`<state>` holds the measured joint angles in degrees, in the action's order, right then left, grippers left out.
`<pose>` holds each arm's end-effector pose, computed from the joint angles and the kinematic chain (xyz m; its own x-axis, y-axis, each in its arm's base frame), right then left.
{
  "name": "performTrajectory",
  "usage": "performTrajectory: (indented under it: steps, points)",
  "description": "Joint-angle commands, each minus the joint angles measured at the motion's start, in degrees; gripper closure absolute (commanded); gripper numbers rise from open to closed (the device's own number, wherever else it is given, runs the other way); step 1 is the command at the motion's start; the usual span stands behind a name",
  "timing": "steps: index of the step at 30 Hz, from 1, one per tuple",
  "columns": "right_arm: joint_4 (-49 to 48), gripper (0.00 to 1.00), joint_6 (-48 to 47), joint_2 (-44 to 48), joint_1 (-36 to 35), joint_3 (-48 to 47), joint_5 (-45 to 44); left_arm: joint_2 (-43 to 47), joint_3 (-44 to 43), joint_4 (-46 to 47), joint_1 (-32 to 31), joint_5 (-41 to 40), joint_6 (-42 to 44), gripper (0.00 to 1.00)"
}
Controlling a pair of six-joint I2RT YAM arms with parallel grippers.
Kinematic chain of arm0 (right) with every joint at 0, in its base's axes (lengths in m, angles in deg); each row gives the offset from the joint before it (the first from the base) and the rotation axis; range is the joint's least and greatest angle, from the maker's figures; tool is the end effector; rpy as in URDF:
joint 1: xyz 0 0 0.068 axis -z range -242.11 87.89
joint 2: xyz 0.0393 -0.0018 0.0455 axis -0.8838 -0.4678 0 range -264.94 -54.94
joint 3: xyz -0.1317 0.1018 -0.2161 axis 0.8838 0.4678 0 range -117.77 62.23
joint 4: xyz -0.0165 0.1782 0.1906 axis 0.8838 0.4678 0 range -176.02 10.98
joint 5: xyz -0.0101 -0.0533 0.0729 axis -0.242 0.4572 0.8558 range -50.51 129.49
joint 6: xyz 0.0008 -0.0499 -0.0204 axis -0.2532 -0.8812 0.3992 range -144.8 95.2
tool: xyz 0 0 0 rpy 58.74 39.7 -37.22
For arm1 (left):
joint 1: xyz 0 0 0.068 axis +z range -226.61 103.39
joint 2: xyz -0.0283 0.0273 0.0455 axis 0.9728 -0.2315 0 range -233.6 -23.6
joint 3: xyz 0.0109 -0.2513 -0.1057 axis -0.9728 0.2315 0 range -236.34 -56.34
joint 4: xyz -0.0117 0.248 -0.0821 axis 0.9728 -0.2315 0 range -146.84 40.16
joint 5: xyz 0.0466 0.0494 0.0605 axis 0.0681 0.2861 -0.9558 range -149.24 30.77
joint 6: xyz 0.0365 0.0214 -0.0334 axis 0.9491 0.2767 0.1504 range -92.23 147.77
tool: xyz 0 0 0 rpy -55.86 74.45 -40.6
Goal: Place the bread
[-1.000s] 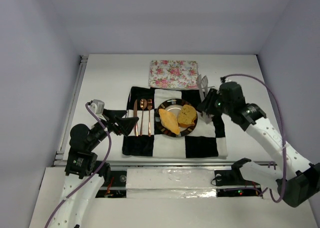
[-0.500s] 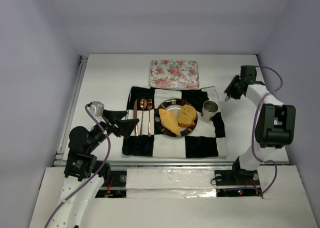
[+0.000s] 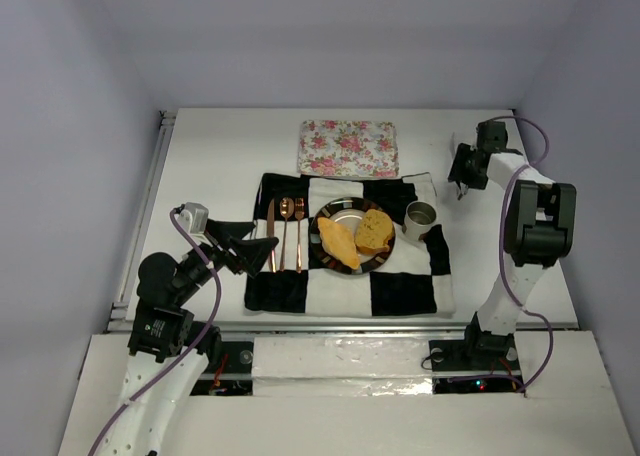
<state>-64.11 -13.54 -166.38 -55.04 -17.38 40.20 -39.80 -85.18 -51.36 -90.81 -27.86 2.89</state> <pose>0.4179 -0.0513 0.1926 -0.7621 0.2914 -0.5781 0.2699 0.9547 0.1254 0.0874 -0.0413 0.3194 -0.1269 -0.3385 -0.9323 0.7180 0.6172 -0.3219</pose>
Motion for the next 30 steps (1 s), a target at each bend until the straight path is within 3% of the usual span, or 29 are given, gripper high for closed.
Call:
performTrajectory:
  steps: [1,8,11,16,18,19,21,22,23,24,26,30]
  points:
    - [1.3,0.40,-2.7,-1.1,0.6,-2.9,-2.0,0.5,-0.1,2.7,-0.3,0.2,0.4,0.18]
    - [0.8,0.20,-1.2,0.9,0.6,-2.0,-3.6,0.3,0.0,2.7,-0.3,0.0,0.4,0.18]
    - [0.0,0.11,0.9,6.5,0.6,-1.2,-4.0,0.2,-0.2,2.5,-0.3,-0.2,0.5,0.18]
    - [-2.4,0.08,10.3,17.9,0.6,1.5,-4.0,0.5,-0.5,1.9,-0.3,-1.4,0.6,0.17]
    - [-5.5,0.15,15.9,24.8,0.6,5.7,-1.2,0.6,-0.7,1.6,-0.3,-2.7,0.5,0.16]
    - [-9.8,0.19,22.2,33.2,0.6,12.0,1.6,0.7,-0.8,1.6,-0.3,-3.2,0.6,0.15]
    - [-15.6,0.43,29.0,42.4,0.6,20.2,11.7,0.5,-0.8,1.6,-0.3,-4.3,0.5,0.13]
    - [-21.6,0.59,35.4,47.0,0.6,28.5,15.6,0.3,-0.7,1.6,-0.3,-4.6,0.3,0.13]
    - [-25.6,0.90,38.4,55.5,0.6,32.3,23.0,0.0,-0.9,1.6,-0.3,-4.4,0.4,0.13]
    - [-28.6,0.99,40.7,59.5,0.1,35.9,25.8,-0.7,-1.0,1.6,-0.3,-4.3,0.3,0.13]
    - [-29.6,1.00,43.1,70.4,0.0,41.8,30.0,-1.1,-1.0,1.6,-0.3,-4.0,0.4,0.13]
    - [-17.4,1.00,38.6,84.8,0.0,42.8,32.9,-0.2,-0.5,1.6,-0.3,-4.2,0.0,0.14]
